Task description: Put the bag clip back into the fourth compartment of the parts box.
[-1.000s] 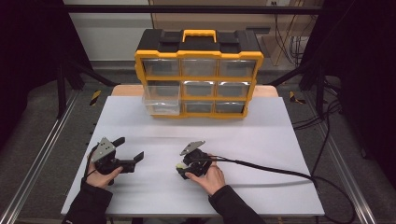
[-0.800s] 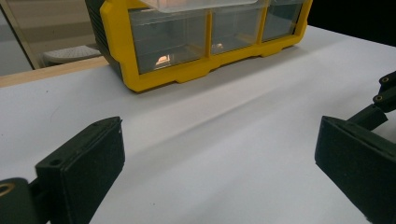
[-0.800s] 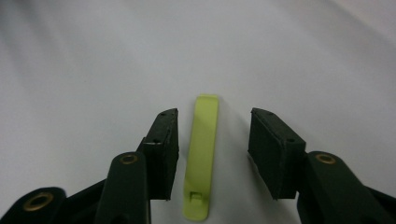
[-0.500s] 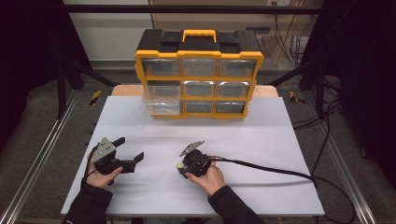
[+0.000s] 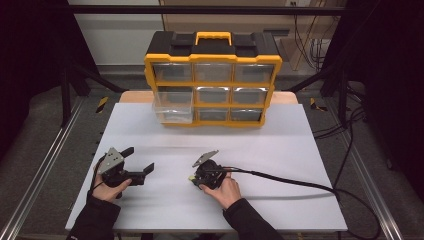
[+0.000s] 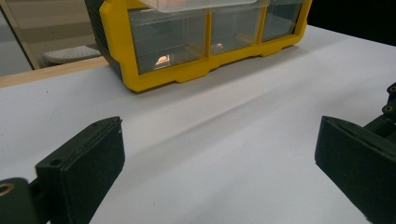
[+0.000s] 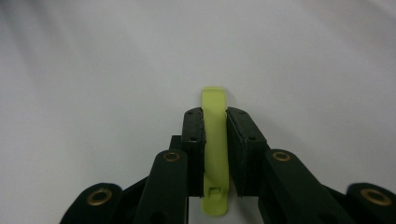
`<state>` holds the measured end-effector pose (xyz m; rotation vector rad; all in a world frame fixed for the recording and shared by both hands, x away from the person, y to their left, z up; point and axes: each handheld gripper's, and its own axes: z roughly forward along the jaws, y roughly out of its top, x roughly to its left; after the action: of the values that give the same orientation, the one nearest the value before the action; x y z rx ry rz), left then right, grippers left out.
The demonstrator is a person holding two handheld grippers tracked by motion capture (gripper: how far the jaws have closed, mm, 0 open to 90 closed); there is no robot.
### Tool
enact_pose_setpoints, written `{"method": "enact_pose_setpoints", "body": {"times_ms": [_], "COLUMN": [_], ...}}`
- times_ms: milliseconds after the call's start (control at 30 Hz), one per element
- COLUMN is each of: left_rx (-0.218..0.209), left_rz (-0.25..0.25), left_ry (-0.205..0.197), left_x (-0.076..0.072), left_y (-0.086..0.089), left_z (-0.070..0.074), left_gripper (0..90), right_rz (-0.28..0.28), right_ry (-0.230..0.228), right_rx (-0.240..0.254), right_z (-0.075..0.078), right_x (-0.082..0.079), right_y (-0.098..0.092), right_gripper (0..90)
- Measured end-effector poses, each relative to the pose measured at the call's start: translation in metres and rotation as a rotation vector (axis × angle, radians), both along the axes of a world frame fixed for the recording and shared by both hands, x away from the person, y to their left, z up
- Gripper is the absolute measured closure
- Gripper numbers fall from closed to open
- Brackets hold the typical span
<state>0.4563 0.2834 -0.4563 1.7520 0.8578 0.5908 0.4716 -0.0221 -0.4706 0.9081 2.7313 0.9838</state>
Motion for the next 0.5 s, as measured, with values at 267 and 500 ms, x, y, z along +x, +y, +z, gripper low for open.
{"method": "enact_pose_setpoints", "body": {"times_ms": [267,500], "left_rx": [0.001,0.0], "left_rz": [-0.002,-0.005], "left_ry": [0.0,0.001], "left_x": [0.0,0.0], "left_y": [-0.0001,-0.0002], "left_z": [-0.0001,-0.0002], "left_gripper": [1.6,1.6], "right_rz": [0.001,0.006], "right_ry": [-0.002,0.0], "right_rx": [0.0,0.012], "right_z": [0.0009,0.006], "right_x": [0.0011,0.0014], "right_y": [-0.0007,-0.0025], "right_gripper": [78.2,78.2]}}
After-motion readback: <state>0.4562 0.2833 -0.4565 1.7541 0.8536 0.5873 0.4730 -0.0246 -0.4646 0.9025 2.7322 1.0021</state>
